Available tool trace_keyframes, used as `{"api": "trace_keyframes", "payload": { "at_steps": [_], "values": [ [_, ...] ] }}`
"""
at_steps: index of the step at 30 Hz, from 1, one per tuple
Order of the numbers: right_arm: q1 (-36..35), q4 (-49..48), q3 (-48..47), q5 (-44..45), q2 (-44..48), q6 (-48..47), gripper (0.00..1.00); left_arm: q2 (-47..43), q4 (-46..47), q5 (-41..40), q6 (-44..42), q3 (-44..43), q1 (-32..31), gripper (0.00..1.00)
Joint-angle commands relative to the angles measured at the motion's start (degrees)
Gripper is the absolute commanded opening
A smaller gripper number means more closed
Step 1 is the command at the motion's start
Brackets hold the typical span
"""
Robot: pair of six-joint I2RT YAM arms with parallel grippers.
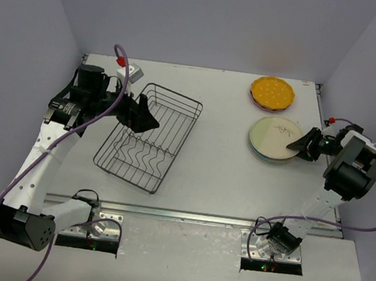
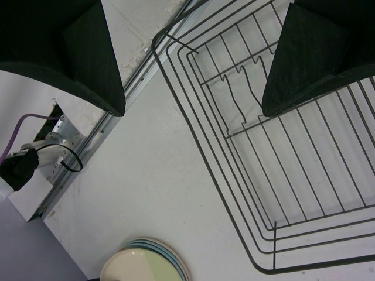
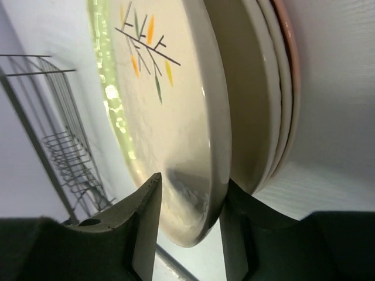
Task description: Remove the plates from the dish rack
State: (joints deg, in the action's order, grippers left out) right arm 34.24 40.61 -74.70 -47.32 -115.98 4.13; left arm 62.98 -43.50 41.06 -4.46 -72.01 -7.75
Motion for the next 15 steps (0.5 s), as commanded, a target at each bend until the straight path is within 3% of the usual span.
{"api": "trace_keyframes", "payload": {
  "at_steps": [1,2,6,10,15],
  "values": [
    [-3.0,2.1,-3.2,6.2,0.9,-3.7,0.48,-1.4,0.5,0.4,-0.8,-0.6,0.5,1.00],
    [-3.0,2.0,-3.2,6.4,1.1,-4.2,0.49,-1.4,0.4,0.3,-0.8,-0.7,0.5,1.00],
    [-5.1,2.5,-3.0,12.8,2.7,-7.5,0.69,-1.9,0.0,-1.1,-0.9,-0.9,0.5,1.00],
    [-6.4,1.8,-1.9,16.2,5.5,-8.7,0.83,-2.2,0.1,-2.7,-0.9,-1.0,0.5,1.00],
    [-7.2,2.9,-2.4,19.7,7.8,-10.4,0.94,-2.0,0.1,-6.5,-0.3,-1.6,0.5,1.00]
  ]
}}
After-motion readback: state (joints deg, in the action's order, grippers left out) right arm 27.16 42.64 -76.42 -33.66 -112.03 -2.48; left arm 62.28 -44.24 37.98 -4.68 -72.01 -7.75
